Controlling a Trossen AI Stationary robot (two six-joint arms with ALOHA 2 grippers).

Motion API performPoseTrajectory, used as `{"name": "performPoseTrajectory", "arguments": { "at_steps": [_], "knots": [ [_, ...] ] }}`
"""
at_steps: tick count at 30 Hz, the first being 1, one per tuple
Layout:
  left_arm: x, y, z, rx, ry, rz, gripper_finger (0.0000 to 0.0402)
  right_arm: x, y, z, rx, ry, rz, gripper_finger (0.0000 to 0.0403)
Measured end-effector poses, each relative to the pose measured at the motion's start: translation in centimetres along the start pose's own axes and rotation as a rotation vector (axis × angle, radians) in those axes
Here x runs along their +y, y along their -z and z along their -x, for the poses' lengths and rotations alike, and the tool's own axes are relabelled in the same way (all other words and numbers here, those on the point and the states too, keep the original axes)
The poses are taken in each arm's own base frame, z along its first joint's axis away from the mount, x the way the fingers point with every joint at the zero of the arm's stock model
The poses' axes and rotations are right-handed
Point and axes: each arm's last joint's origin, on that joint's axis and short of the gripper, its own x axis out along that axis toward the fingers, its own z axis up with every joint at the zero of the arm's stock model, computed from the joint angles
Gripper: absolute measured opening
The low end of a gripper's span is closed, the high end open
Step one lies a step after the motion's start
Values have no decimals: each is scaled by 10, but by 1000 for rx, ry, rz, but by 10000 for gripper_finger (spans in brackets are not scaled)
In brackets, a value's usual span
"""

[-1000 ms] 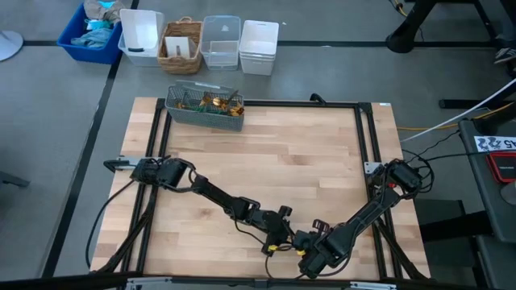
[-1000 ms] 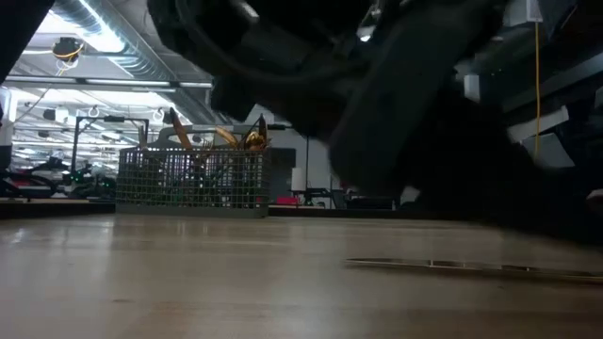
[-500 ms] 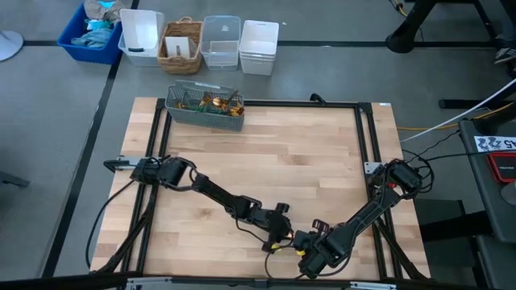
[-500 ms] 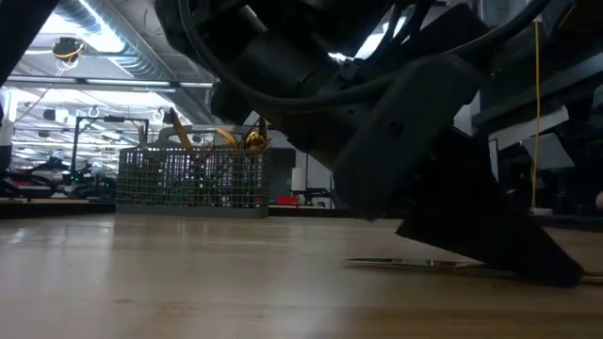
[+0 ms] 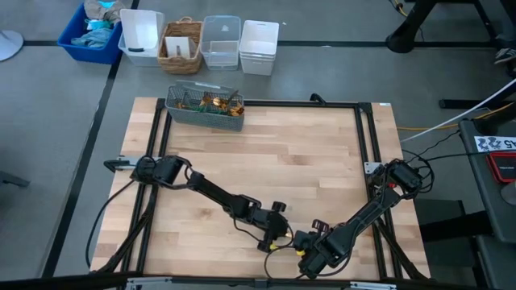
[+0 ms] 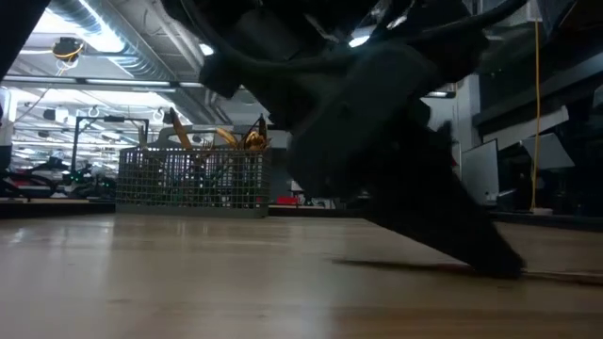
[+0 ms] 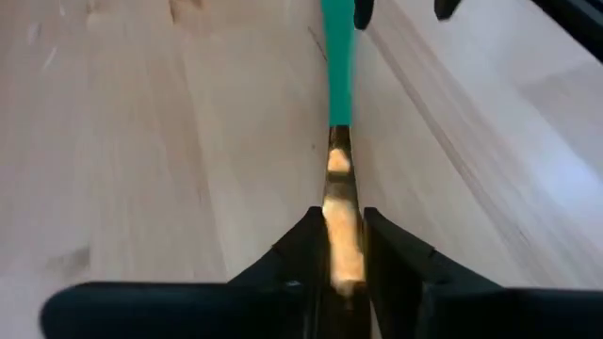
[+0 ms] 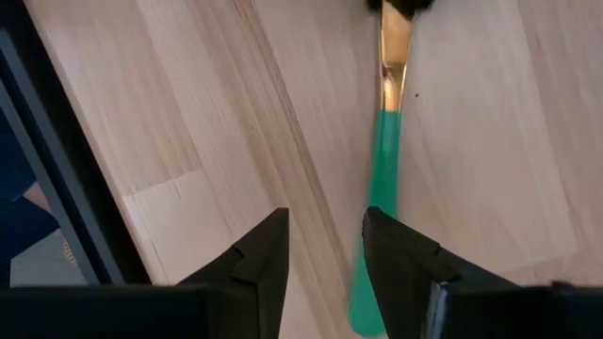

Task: Sort silverware
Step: Put the green knife into the gray silverware basket

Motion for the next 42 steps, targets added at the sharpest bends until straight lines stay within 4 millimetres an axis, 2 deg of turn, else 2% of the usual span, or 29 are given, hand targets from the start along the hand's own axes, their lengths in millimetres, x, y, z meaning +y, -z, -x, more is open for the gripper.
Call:
{"name": "performPoseTrajectory", "arguments": {
  "at_steps": [8, 12, 15, 20, 31, 42],
  "knots": [
    [1, 5, 9, 111, 2, -7, 43, 0, -1, 0, -15, 4, 0, 136],
    [1, 3, 15, 138, 2, 0, 45, 0, -3, 0, -102, 31, -2, 136],
    [1, 0, 21, 139, 2, 29, 42, 0, -8, 0, -177, 47, -11, 136],
    [2, -1, 22, 142, -1, 110, 29, -2, -16, -1, -180, 32, -35, 136],
    [0, -1, 23, 144, 7, 129, 23, -17, -39, -30, -146, 107, -12, 136],
    [-1, -1, 23, 146, 13, 116, 24, -21, -45, -34, -132, 119, 55, 136]
  ]
}}
